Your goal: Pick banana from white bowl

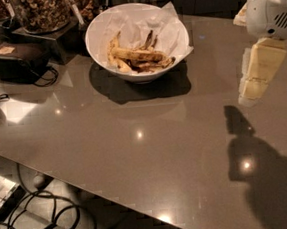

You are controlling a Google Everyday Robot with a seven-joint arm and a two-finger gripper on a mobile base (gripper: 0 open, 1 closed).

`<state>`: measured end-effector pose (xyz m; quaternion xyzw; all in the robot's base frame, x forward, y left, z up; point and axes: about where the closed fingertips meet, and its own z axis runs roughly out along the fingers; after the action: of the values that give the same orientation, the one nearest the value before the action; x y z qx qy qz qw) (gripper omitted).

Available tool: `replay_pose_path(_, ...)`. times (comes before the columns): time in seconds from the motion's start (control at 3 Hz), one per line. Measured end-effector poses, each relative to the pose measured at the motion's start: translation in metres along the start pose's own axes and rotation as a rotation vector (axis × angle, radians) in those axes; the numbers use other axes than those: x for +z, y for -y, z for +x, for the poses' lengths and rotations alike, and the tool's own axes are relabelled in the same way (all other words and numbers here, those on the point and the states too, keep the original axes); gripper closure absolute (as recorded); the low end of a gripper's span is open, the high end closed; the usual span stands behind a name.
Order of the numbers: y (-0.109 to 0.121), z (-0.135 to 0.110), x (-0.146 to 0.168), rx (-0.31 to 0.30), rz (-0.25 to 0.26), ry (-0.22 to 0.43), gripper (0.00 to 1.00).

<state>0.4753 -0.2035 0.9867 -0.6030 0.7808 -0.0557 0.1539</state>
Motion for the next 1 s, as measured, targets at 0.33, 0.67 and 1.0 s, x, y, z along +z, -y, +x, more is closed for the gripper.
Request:
replay_pose_path(0.33,0.024,-0.024,0.015,-0.041,-0.005,-0.047,0.00)
replay_pose_path(0.67,0.027,-0.029,0.016,-0.048,0.007,-0.038,0.00)
replay_pose_path(1.0,0.033,-0.041,0.029,-0.051,0.010,-0.007,0.00)
